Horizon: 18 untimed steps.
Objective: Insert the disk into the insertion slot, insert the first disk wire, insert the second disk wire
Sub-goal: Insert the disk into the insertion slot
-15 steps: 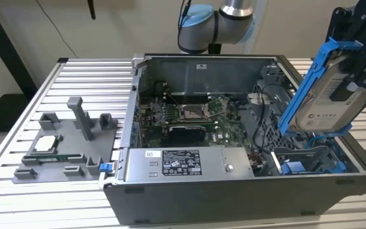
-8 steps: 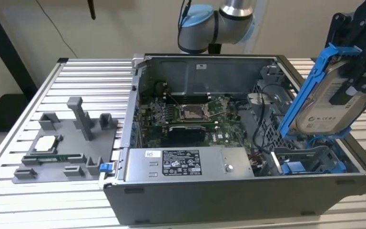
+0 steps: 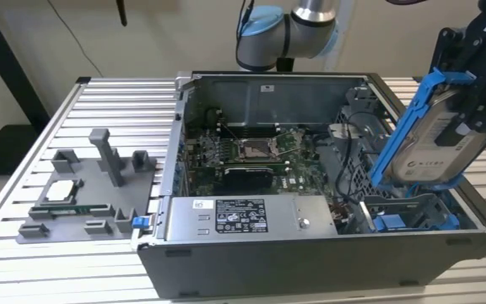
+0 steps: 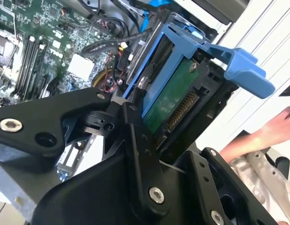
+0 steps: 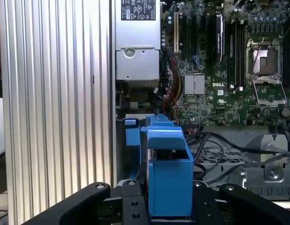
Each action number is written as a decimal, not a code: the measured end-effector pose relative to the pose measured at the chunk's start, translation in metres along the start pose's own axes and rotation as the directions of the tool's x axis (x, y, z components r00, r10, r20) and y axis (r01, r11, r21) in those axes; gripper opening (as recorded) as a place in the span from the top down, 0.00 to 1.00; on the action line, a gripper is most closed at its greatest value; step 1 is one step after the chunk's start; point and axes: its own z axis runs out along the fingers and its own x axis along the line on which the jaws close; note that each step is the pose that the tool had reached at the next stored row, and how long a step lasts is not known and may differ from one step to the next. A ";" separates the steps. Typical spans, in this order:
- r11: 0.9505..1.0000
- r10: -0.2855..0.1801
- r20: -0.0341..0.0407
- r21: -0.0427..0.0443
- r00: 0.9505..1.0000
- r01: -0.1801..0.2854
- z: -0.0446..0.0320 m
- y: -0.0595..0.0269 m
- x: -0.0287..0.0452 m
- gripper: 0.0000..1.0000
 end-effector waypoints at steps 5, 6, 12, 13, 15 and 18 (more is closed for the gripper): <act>1.000 0.003 0.000 0.000 1.000 -0.003 0.0063 -0.0026 0.0003 1.00; 1.000 0.003 0.000 0.000 1.000 -0.003 0.0077 -0.0032 0.0005 1.00; 1.000 0.006 0.000 0.000 1.000 -0.006 0.0159 -0.0050 0.0018 1.00; 1.000 0.006 0.000 0.000 1.000 -0.006 0.0170 -0.0054 0.0019 1.00; 1.000 0.007 0.000 0.000 1.000 -0.007 0.0196 -0.0062 0.0021 1.00; 1.000 0.008 0.000 0.000 1.000 -0.008 0.0238 -0.0076 0.0024 1.00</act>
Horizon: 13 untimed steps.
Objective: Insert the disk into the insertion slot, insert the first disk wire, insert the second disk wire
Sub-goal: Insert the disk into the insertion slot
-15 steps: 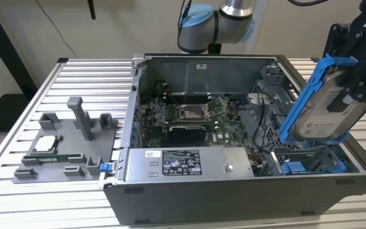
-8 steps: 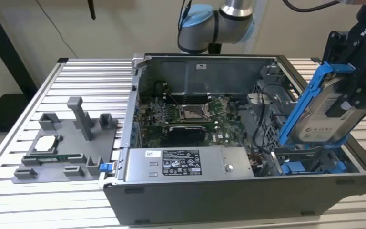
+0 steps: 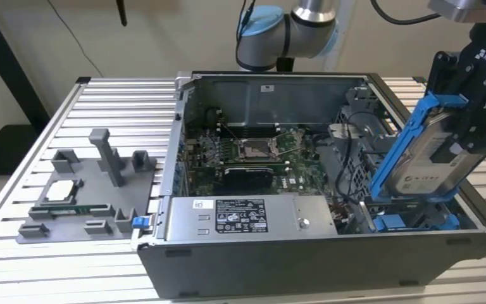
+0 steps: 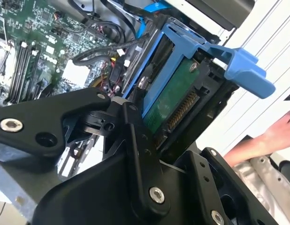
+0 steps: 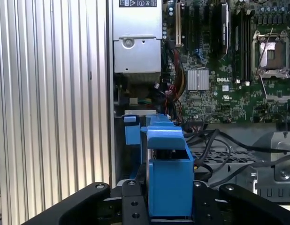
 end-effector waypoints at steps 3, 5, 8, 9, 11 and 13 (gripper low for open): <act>1.000 0.002 0.000 0.000 1.000 -0.002 0.0040 -0.0017 0.0002 1.00; 1.000 0.003 0.000 0.000 1.000 -0.003 0.0067 -0.0028 0.0003 1.00; 1.000 0.005 0.000 0.000 1.000 -0.005 0.0104 -0.0037 0.0002 1.00; 1.000 0.006 0.000 0.000 1.000 -0.006 0.0117 -0.0039 0.0002 1.00; 1.000 0.007 0.000 0.000 1.000 -0.007 0.0142 -0.0042 0.0005 1.00; 1.000 0.008 0.001 0.000 1.000 -0.008 0.0169 -0.0044 0.0014 1.00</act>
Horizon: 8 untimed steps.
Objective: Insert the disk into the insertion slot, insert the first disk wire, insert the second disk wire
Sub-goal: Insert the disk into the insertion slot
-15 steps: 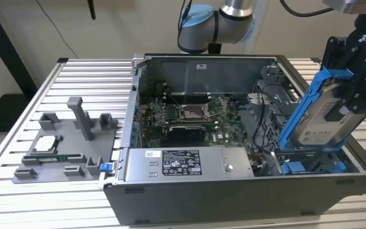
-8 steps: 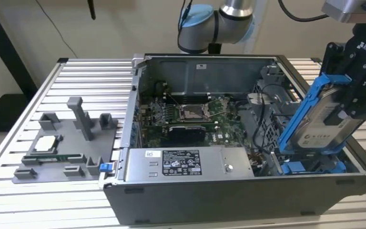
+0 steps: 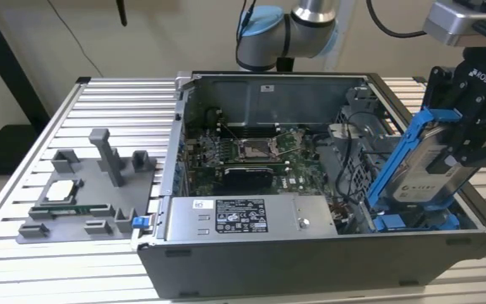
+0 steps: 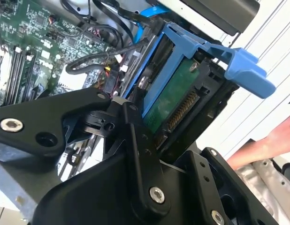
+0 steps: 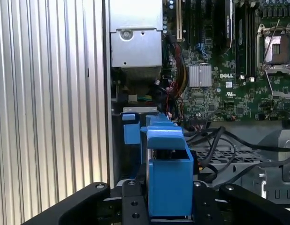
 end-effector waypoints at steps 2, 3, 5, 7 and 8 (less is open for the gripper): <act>1.000 0.001 0.000 0.000 1.000 -0.001 0.0029 -0.0001 0.0001 1.00; 1.000 0.001 0.000 0.000 1.000 -0.001 0.0044 -0.0002 0.0001 1.00; 1.000 0.002 0.000 0.000 1.000 -0.002 0.0070 -0.0003 0.0001 1.00; 1.000 0.003 -0.001 0.000 1.000 -0.003 0.0092 -0.0004 0.0002 1.00; 1.000 0.003 0.000 0.000 1.000 -0.003 0.0105 -0.0004 0.0003 1.00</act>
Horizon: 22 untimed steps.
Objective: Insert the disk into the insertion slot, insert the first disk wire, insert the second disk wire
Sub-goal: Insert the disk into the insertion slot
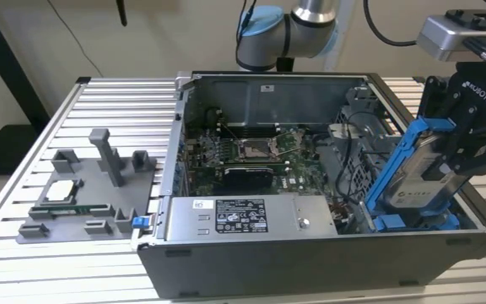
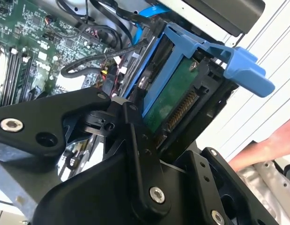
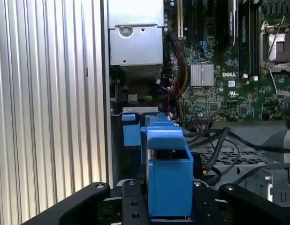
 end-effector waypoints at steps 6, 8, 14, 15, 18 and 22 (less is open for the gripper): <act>1.000 0.001 0.000 0.000 1.000 -0.001 0.0058 -0.0003 0.0018 1.00; 1.000 0.001 0.000 0.000 1.000 -0.001 0.0088 -0.0005 0.0021 1.00; 1.000 0.001 0.000 0.000 1.000 -0.001 0.0195 -0.0009 0.0023 1.00; 1.000 0.001 0.000 0.000 1.000 -0.001 0.0208 -0.0009 0.0024 1.00; 1.000 0.001 0.000 0.000 1.000 -0.001 0.0218 -0.0010 0.0023 1.00; 1.000 0.001 0.000 0.000 1.000 -0.001 0.0219 -0.0010 0.0024 1.00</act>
